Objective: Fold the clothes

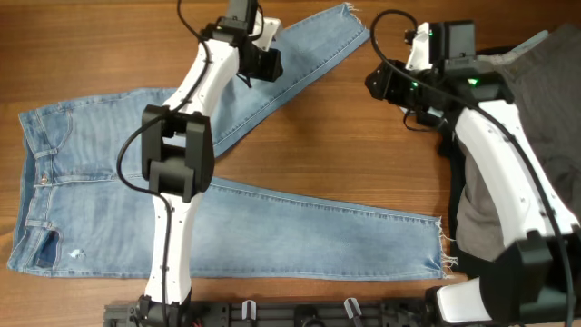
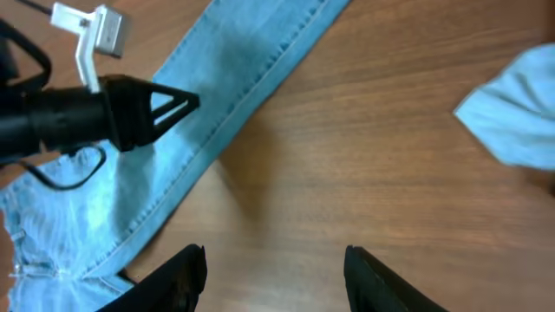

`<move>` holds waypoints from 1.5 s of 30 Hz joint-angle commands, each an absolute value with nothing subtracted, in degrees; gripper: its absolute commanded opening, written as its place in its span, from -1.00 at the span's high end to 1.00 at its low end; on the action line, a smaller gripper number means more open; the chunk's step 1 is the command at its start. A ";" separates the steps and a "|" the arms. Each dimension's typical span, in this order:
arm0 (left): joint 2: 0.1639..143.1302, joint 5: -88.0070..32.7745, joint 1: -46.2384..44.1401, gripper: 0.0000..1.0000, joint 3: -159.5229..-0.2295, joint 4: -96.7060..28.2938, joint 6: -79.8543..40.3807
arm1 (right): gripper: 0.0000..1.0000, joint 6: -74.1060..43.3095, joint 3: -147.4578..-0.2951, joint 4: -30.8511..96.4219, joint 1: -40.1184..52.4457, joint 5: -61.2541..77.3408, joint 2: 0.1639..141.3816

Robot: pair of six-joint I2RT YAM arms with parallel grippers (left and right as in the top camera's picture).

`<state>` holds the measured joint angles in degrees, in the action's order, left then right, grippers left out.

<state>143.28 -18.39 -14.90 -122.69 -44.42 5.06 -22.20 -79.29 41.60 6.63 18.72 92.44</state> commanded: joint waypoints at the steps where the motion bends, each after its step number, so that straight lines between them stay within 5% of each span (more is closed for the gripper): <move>1: 147.22 -17.74 -16.45 0.16 -122.56 -43.64 5.98 | -0.12 -20.93 -79.79 43.77 6.35 16.03 88.36; 15: 148.03 -28.01 -28.95 0.17 -124.09 -48.69 2.33 | -0.25 -20.93 -79.79 47.62 6.35 8.43 82.48; 20: 131.79 -7.73 -21.32 -0.61 -125.01 -57.06 2.31 | -0.40 -20.97 -79.79 47.62 6.35 6.35 82.50; 22: 128.38 -2.76 -15.81 -0.63 -125.01 -59.83 2.09 | -0.41 -20.99 -79.79 47.66 6.35 6.35 82.50; 27: 132.79 -11.92 3.05 0.34 -124.73 -70.83 0.40 | -0.41 -21.76 -79.77 47.64 6.35 6.35 82.65; 30: 138.80 -14.35 8.40 0.63 -124.73 -74.70 0.40 | -0.41 -23.46 -79.77 47.59 6.35 5.87 82.74; 37: 147.74 -6.44 11.62 0.70 -124.73 -66.41 -5.61 | -0.41 -35.20 -79.77 47.42 6.35 2.90 85.06; 45: 153.86 -5.89 18.68 0.63 -125.40 -41.06 -12.84 | -0.39 -37.52 -79.77 45.98 6.35 2.94 92.14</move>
